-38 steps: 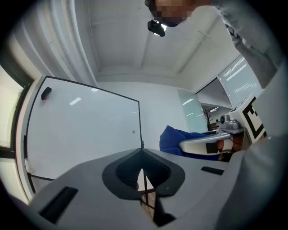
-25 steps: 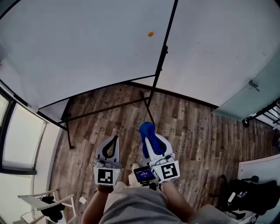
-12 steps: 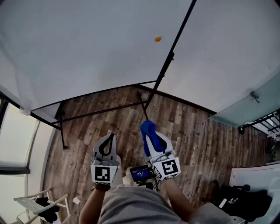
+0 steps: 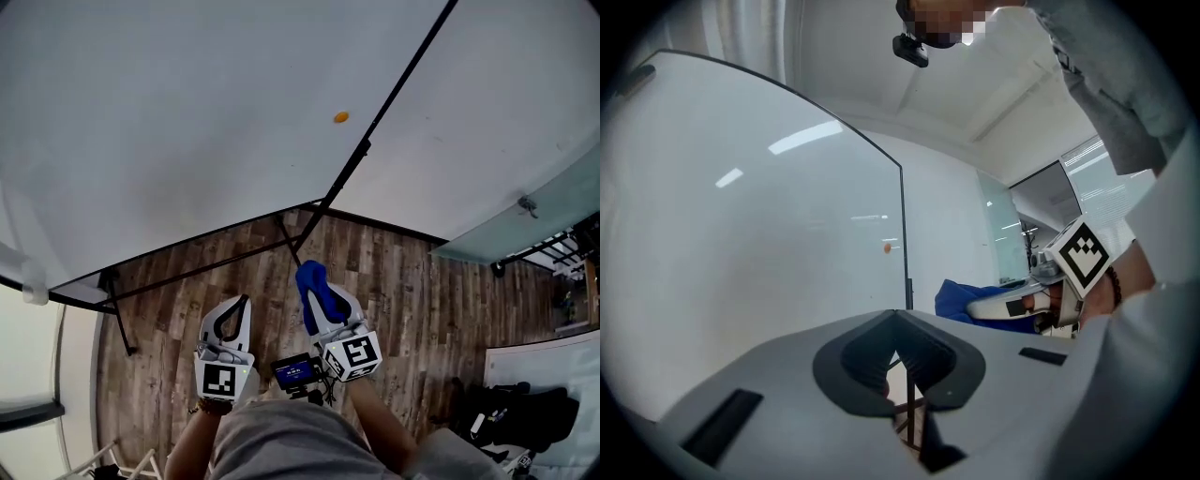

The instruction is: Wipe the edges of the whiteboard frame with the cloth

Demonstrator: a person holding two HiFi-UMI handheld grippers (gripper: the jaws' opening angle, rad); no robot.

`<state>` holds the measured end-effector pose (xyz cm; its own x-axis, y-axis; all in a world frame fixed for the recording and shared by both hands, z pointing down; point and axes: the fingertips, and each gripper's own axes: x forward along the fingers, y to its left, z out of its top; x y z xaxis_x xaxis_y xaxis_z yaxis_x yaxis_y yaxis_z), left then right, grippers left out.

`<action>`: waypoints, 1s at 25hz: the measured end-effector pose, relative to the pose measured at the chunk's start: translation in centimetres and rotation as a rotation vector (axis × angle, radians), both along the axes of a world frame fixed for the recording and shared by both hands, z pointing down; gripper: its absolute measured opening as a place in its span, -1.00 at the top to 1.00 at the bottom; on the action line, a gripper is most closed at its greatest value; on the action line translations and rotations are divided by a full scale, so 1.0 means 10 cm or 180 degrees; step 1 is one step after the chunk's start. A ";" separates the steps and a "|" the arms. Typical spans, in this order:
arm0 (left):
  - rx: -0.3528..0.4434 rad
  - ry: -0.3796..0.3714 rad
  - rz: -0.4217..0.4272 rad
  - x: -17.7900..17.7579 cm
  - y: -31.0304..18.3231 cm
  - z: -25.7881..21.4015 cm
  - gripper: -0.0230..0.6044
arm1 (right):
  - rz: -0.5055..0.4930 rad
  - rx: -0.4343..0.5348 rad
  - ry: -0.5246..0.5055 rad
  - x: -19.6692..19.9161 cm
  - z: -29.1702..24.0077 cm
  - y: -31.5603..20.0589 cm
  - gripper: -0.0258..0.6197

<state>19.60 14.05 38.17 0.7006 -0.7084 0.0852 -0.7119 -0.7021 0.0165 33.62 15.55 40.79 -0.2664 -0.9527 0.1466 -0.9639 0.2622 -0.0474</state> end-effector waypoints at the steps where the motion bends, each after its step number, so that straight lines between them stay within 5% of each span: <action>1: -0.0026 0.0011 0.0031 -0.03 -0.08 0.03 0.90 | 0.0050 -0.0013 0.0013 0.01 0.04 -0.09 0.62; 9: -0.0128 -0.0086 0.0100 0.00 -0.65 0.19 0.90 | 0.0134 -0.0176 0.0175 0.32 0.36 -0.73 0.62; 17: -0.0063 -0.0075 0.0087 0.53 -1.05 0.26 0.90 | 0.0339 -0.0138 0.0473 1.15 0.73 -1.32 0.62; 25: -0.0148 -0.0114 -0.0146 1.02 -1.30 0.46 0.90 | 0.0331 -0.0504 0.0271 1.81 1.48 -1.73 0.62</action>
